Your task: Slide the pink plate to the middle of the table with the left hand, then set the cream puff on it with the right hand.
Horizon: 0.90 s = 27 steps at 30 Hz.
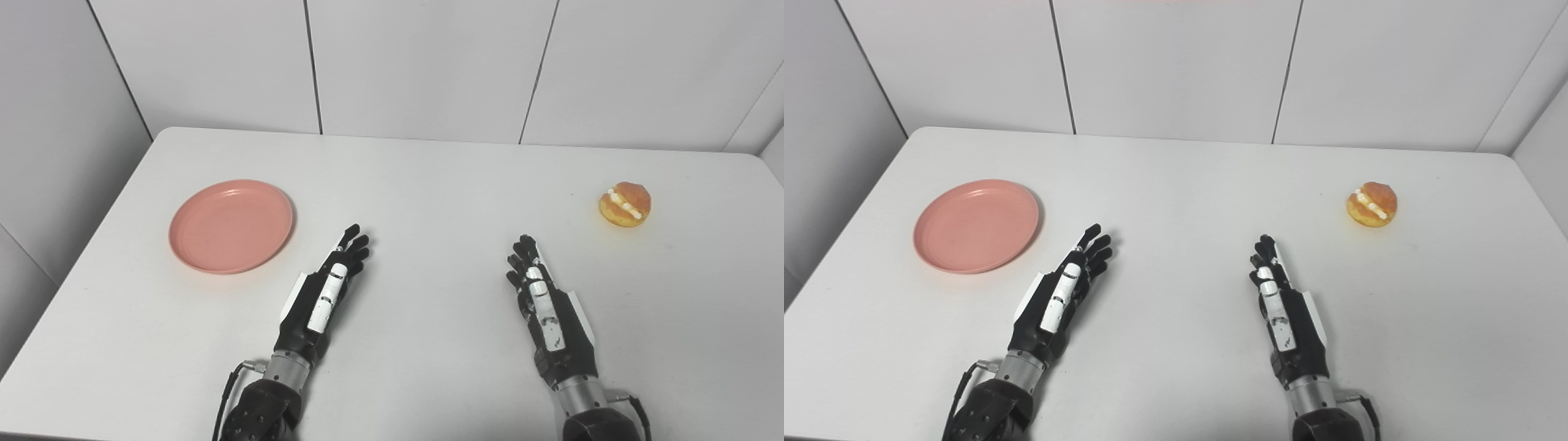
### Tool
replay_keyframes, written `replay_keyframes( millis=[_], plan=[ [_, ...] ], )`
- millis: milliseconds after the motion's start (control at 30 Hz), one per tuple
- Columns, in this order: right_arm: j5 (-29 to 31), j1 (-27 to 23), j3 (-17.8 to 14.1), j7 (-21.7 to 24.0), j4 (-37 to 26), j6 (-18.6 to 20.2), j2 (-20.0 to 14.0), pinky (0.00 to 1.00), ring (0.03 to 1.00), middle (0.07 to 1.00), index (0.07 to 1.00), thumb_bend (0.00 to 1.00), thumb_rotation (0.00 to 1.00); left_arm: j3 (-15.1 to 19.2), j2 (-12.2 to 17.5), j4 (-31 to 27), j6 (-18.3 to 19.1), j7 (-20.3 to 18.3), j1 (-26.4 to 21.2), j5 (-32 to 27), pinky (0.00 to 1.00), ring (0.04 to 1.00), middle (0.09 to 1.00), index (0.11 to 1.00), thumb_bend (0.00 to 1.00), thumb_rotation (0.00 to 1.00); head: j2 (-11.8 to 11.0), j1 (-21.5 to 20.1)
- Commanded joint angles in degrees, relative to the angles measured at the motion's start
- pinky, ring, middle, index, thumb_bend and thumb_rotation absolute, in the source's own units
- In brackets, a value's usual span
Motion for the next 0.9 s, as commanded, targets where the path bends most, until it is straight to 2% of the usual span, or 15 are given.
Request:
replay_keyframes(
  millis=[0,67,100,133,167,200,233,400,600,867],
  plan=[
    [0.1,0.2,-0.3,-0.2,1.8,-1.9,0.1,1.0,1.0,1.0,1.0,0.52,0.93,0.5,0.4,3.4,-0.2,0.1,0.7,-0.1,1.0,1.0,1.0,1.0,0.42,1.0,-0.4,0.6],
    [0.3,0.3,-0.4,0.0,1.7,-1.7,-0.1,1.0,1.0,1.0,1.0,0.53,0.93,0.3,0.1,3.3,0.1,0.4,0.8,0.2,1.0,1.0,1.0,1.0,0.41,1.0,-1.1,2.2],
    [0.6,0.3,-0.5,0.2,1.7,-1.5,-0.3,1.0,1.0,1.0,1.0,0.53,0.93,0.1,-0.1,3.4,0.1,0.6,0.8,0.5,1.0,1.0,1.0,1.0,0.41,1.0,-2.0,4.4],
    [0.8,0.3,-0.6,0.3,1.7,-1.4,-0.5,1.0,1.0,1.0,1.0,0.53,0.93,0.0,-0.3,3.5,0.1,0.8,0.8,0.7,1.0,1.0,1.0,1.0,0.4,1.0,-2.0,4.4],
    [1.2,0.4,-0.8,0.7,1.8,-1.4,-0.9,1.0,1.0,1.0,1.0,0.54,0.93,-0.2,-0.8,3.7,0.2,0.9,0.9,0.7,1.0,1.0,1.0,1.0,0.4,1.0,-3.3,7.7],
    [1.5,0.4,-0.9,1.0,1.9,-1.5,-1.3,1.0,1.0,1.0,1.0,0.51,0.93,-0.4,-1.1,3.8,0.3,1.0,0.9,0.8,1.0,1.0,1.0,1.0,0.39,1.0,-3.3,7.7],
    [2.0,0.5,-1.1,1.6,2.1,-1.6,-1.8,1.0,1.0,1.0,1.0,0.5,0.93,-0.6,-1.7,4.0,0.3,1.1,0.9,0.8,1.0,1.0,1.0,1.0,0.39,1.0,-4.6,10.5],
    [3.4,0.5,-2.2,2.7,4.0,-3.2,-3.5,1.0,1.0,1.0,1.0,0.49,0.94,-1.5,-4.1,6.4,-0.4,2.6,0.4,2.5,1.0,1.0,1.0,1.0,0.42,1.0,-8.5,16.5],
    [4.3,0.2,-2.8,3.9,6.0,-5.2,-4.5,1.0,1.0,1.0,1.0,0.44,0.97,-2.1,-5.8,8.5,-0.2,3.7,-0.3,3.5,1.0,1.0,1.0,1.0,0.43,1.0,-10.8,19.4],
    [4.5,0.2,-2.5,3.9,6.2,-5.9,-5.1,1.0,1.0,1.0,1.0,0.34,1.0,-2.4,-6.1,10.4,-1.0,3.7,-0.9,3.5,1.0,1.0,1.0,1.0,0.43,1.0,-11.4,20.5]
  ],
)
